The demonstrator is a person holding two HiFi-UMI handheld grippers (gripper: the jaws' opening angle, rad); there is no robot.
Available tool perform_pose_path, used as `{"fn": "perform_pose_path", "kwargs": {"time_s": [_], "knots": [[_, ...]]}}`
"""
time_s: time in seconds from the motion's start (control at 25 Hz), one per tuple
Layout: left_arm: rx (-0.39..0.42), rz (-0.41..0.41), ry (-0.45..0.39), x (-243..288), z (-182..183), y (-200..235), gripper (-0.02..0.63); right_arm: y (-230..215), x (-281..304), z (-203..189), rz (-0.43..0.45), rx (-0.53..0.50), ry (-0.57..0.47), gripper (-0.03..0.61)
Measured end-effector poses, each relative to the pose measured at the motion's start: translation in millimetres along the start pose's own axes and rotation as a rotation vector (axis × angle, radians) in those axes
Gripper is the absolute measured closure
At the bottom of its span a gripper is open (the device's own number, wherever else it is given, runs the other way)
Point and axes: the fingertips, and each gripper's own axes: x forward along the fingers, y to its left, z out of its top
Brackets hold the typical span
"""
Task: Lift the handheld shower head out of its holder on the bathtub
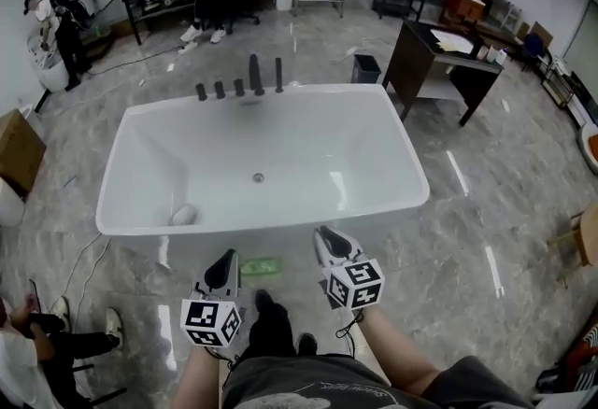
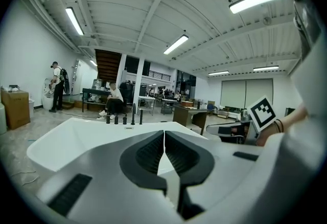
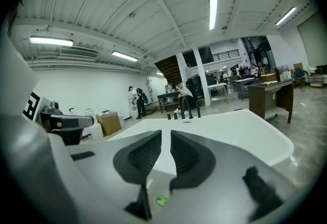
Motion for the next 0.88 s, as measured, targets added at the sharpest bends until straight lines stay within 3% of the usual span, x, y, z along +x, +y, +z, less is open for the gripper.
{"fn": "perform_pose_path", "kwargs": {"time_s": [0.36, 0.56, 0.88], "knots": [[-0.017, -0.079, 0.023, 117, 14, 91, 0.598, -48, 114, 42, -0.105, -0.025, -0.004, 0.538], [-0.029, -0.134, 0.039, 168, 30, 126, 0.598, -76, 159, 60, -0.189, 0.028, -0.015, 0.538], [-0.073, -0.092, 0.044, 239, 46, 160, 0.598, -128, 226, 73, -0.236, 0.061, 0.007, 0.538]]}}
